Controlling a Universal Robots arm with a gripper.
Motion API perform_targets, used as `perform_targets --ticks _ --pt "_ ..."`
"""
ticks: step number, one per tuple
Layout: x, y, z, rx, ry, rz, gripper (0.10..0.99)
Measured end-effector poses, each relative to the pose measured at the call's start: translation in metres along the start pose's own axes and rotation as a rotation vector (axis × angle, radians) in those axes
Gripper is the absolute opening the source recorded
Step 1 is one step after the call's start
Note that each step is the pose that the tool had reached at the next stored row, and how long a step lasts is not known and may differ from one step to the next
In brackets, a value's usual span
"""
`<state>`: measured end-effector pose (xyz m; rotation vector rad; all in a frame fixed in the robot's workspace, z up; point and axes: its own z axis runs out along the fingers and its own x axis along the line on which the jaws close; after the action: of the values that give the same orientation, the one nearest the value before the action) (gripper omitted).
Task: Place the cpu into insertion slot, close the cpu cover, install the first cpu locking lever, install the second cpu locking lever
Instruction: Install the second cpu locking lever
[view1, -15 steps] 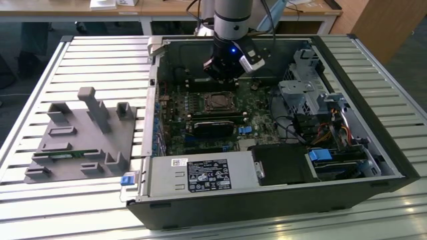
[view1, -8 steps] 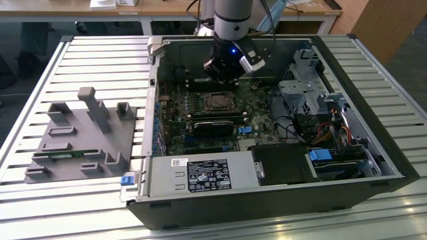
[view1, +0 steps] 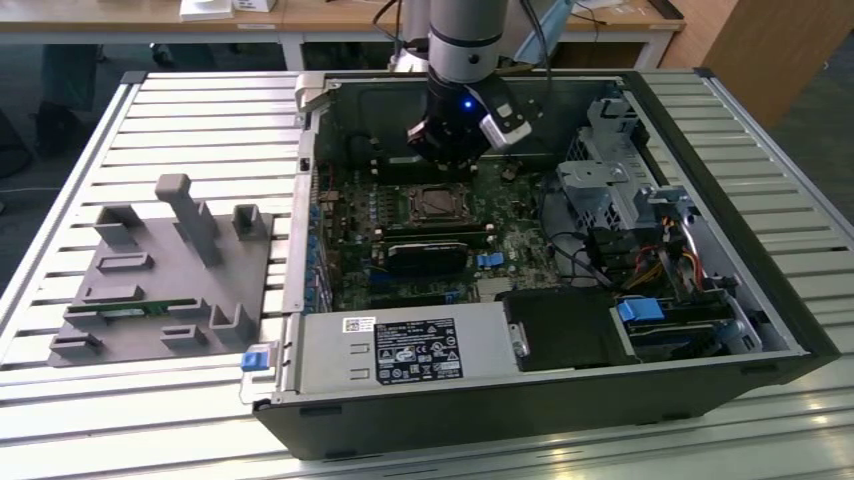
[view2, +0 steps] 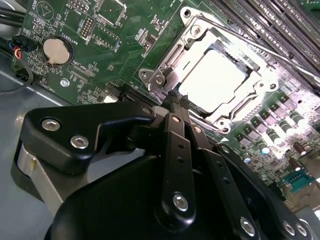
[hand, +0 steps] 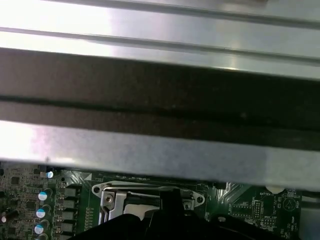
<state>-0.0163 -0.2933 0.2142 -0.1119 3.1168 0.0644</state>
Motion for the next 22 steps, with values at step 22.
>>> perform_targets --ticks 22 --pt "0.0007 -0.0141 -0.0169 0.0 -0.0001 0.0 0.106"
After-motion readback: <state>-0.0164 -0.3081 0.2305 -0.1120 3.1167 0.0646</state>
